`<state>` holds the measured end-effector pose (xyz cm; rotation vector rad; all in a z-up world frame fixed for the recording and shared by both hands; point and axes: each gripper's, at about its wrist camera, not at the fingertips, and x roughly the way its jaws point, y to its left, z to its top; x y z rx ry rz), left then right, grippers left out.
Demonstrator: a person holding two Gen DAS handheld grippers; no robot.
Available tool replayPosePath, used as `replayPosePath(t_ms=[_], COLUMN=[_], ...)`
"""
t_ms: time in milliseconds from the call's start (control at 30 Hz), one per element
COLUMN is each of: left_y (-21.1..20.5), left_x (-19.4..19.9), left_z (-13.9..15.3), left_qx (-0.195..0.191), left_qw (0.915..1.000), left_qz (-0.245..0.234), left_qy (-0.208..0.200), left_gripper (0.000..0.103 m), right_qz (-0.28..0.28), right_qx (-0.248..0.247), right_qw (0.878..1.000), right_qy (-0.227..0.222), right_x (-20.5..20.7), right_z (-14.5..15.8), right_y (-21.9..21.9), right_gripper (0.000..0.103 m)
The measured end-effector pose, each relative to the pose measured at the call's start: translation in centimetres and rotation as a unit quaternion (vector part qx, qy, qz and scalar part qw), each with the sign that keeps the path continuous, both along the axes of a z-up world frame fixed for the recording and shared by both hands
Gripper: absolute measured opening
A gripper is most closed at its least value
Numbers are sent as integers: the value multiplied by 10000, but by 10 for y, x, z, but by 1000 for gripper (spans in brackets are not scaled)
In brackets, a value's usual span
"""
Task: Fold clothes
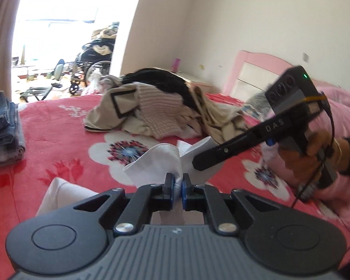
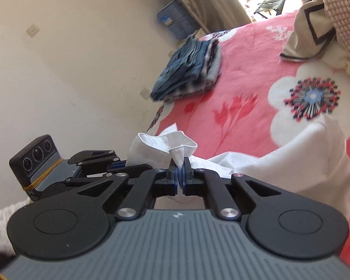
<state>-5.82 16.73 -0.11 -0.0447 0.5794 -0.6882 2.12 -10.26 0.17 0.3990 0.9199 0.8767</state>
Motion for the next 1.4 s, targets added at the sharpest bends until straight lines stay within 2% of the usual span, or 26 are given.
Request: replayPosePath(t_ms=[133, 300, 567, 667, 767, 833, 900, 933, 1033, 1100, 1133, 1167, 1233, 1300, 1367, 1400], left_y=[-13, -28, -48, -49, -54, -59, -60, -60, -60, -58, -55, -53, -47, -43, -45, -48], left_x=[-54, -100, -160, -174, -185, -194, -200, -202, -208, -208, -206, -203, -196, -188, -183, -182], left_z=[-10, -38, -92, -102, -109, -117, -123, -125, -131, -130, -128, -124, -115, -108, -104, -104], left_qx=[235, 499, 1359, 1485, 1814, 2088, 2264, 2345, 2583, 2672, 2668, 2639, 2504, 2303, 2184, 2160], left_qw=[9989, 9950, 9772, 9734, 9640, 9517, 9410, 9356, 9179, 9113, 9105, 9120, 9161, 9240, 9288, 9295], left_qz=[-409, -810, -1523, -1616, -1870, -2181, -2431, -2547, -2882, -2978, -2994, -2958, -2904, -2790, -2734, -2742], left_qy=[-25, 287, 579, 660, 538, 568, 639, 699, 876, 973, 1011, 1049, 1170, 1238, 1221, 1191], left_gripper=[8, 8, 8, 8, 9, 14, 28, 32, 39, 43, 43, 44, 46, 46, 47, 47], right_qz=[288, 651, 1121, 1345, 1615, 1896, 2206, 2359, 2798, 3050, 3154, 3252, 3407, 3560, 3412, 3258], right_qx=[-87, -234, -649, -824, -1121, -1464, -1860, -2056, -2560, -2781, -2862, -2871, -2798, -2722, -2567, -2424], right_qw=[9995, 9972, 9900, 9865, 9803, 9709, 9568, 9485, 9213, 9063, 9004, 8973, 8954, 8929, 9032, 9131], right_qy=[106, 284, 568, 433, 199, -69, -359, -503, -854, -907, -891, -820, -630, -441, -439, -371], right_x=[-54, -117, -177, -193, -209, -220, -233, -239, -255, -260, -261, -262, -260, -259, -255, -250], right_z=[-10, -28, -80, -87, -91, -95, -100, -102, -109, -111, -110, -109, -103, -98, -87, -81], right_y=[-3, -6, -8, -5, 2, 8, 16, 20, 28, 32, 33, 32, 27, 21, 11, 7], right_gripper=[2, 2, 2, 2, 2, 3, 5, 5, 6, 9, 14, 25, 28, 28, 28, 28])
